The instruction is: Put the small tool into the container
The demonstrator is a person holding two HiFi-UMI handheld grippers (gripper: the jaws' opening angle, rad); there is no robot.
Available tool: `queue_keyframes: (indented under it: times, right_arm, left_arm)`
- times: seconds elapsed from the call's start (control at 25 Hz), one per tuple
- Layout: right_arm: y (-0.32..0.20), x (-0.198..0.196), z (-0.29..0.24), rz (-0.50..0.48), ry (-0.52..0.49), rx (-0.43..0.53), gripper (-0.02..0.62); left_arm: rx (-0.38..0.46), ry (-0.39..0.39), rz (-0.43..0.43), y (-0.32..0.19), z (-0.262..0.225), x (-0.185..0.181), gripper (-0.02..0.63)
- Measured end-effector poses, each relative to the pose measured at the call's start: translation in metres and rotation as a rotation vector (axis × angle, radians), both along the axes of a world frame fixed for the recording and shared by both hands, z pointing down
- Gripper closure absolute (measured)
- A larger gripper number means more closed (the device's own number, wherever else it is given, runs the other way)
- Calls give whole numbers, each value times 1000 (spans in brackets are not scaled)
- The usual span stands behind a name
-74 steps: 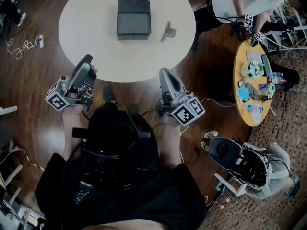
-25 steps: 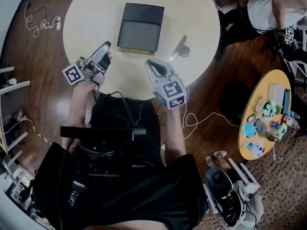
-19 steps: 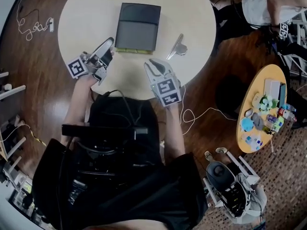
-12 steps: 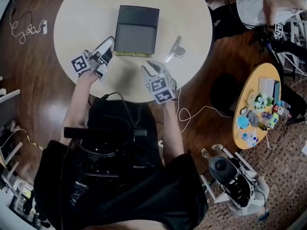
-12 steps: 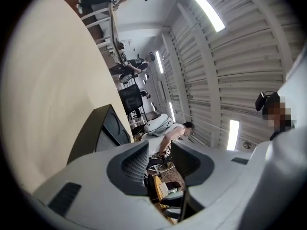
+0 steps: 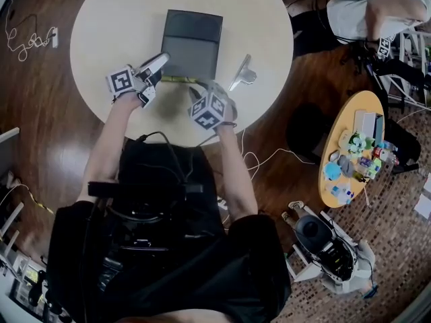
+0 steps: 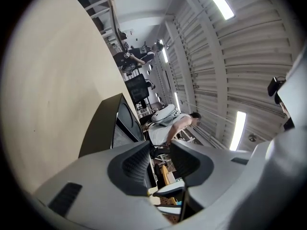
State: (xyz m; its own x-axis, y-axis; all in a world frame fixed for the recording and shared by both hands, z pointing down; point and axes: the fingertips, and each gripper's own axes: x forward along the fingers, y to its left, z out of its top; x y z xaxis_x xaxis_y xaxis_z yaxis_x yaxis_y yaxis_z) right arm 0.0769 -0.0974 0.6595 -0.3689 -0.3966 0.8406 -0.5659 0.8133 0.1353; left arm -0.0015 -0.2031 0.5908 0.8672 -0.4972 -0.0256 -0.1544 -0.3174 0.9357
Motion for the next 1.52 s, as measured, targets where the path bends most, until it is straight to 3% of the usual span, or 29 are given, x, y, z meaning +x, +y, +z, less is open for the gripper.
queue_keyframes:
  times: [0.28, 0.48, 0.76, 1.08, 1.28, 1.52]
  right_arm:
    - [-7, -12, 32, -186, 189, -9, 483]
    - [-5, -14, 45, -277, 273, -13, 485]
    - [-7, -14, 46, -333, 305, -1, 566]
    - [0, -20, 45, -428, 328, -4, 563]
    - [13, -22, 45, -440, 332, -1, 563]
    - [29, -25, 46, -443, 337, 1, 565]
  left_arm:
    - [31, -46, 41, 3, 0, 8, 476]
    - [28, -44, 32, 1, -1, 7, 477]
    - [34, -73, 1, -1, 1, 4, 483]
    - [12, -81, -26, -3, 1, -2, 483]
    - [-9, -95, -42, -4, 6, -6, 483]
    - [28, -84, -37, -7, 1, -6, 483]
